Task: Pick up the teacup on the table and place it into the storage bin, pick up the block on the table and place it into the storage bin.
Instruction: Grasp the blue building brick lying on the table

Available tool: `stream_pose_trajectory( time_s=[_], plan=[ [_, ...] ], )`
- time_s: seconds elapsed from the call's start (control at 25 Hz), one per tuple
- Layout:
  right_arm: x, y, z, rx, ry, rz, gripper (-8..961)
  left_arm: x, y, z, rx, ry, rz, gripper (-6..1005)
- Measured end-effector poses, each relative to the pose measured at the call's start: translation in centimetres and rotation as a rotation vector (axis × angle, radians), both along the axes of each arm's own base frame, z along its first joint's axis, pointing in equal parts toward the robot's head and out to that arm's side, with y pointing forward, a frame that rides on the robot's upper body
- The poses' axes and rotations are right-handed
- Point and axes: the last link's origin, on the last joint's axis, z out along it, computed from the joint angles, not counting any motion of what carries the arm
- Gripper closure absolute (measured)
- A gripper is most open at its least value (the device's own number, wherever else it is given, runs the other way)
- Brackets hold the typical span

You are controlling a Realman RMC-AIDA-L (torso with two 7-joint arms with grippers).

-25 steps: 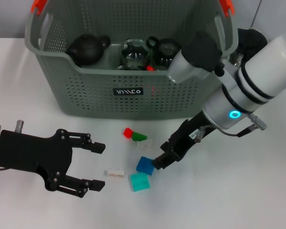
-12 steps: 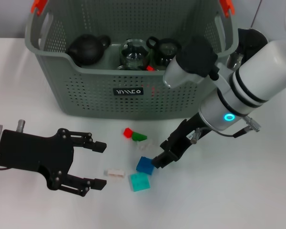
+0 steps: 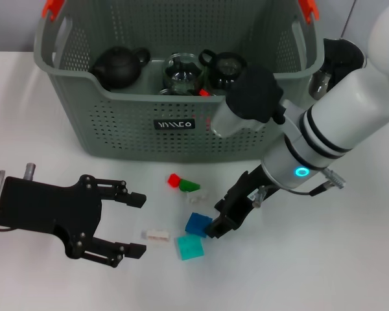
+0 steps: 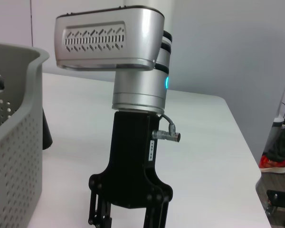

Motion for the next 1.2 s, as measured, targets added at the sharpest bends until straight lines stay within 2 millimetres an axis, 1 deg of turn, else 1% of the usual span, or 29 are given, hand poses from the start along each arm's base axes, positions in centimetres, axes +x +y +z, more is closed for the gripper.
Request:
stream_pose_trajectory(
  time_s=[0.6, 1.2],
  plan=[
    [-0.3, -0.4, -1.3, 0.008, 0.023, 0.020, 365, 0.0, 0.1, 0.0, 0.001, 0.001, 0.000, 186],
    [0.1, -0.1, -1.5, 0.033, 0.027, 0.008, 366, 0.1, 0.2, -0.1, 0.010, 0.005, -0.002, 186]
  ],
)
